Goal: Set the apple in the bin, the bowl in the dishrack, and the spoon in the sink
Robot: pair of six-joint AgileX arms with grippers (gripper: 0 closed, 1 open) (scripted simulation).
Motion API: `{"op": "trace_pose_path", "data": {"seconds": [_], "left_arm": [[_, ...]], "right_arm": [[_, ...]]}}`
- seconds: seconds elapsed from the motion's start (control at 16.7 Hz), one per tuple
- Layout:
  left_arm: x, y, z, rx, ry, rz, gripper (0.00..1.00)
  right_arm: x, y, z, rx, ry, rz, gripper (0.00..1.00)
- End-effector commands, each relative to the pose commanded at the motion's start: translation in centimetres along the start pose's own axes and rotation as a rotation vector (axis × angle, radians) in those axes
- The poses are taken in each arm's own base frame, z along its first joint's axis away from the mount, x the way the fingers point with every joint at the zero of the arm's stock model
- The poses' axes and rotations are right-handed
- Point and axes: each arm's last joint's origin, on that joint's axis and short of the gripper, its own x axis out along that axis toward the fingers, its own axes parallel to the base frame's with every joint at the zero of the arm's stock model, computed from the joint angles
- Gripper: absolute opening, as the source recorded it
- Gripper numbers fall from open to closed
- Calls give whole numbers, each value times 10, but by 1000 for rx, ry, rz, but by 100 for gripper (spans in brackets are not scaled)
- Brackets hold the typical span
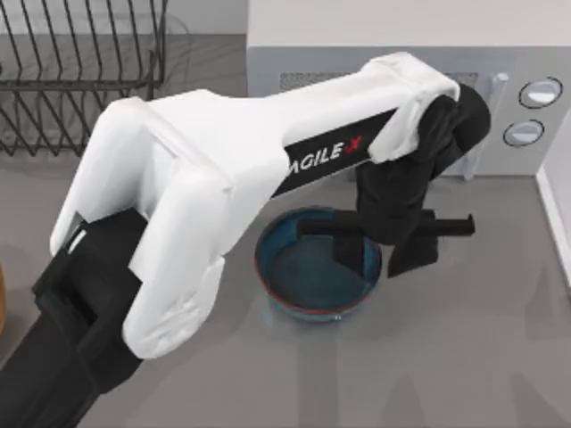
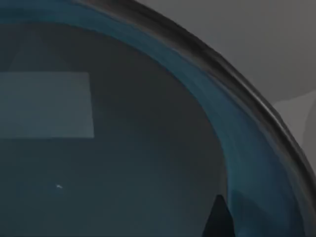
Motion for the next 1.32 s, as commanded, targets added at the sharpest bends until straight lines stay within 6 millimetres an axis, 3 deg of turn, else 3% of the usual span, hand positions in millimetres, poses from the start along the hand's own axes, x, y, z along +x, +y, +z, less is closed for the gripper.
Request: {"op": "trace_pose_path", "data": {"seconds": [0.12, 0.18, 0.78, 0.9, 1.2, 1.32], "left_arm": [[0, 0, 0, 0, 0, 0, 2], [0, 0, 0, 0, 0, 0, 0], [-4, -2, -4, 9, 9, -3, 0], [-20, -5, -12, 23, 34, -15, 0], [-97, 0, -21, 20, 60, -64, 0], [-119, 2, -24, 24, 51, -71, 0]], "right_arm": [[0, 0, 0, 0, 0, 0, 100], [0, 0, 0, 0, 0, 0, 100], [0, 0, 0, 0, 0, 0, 100], [0, 0, 0, 0, 0, 0, 100], [0, 0, 0, 0, 0, 0, 100], [0, 0, 0, 0, 0, 0, 100]]}}
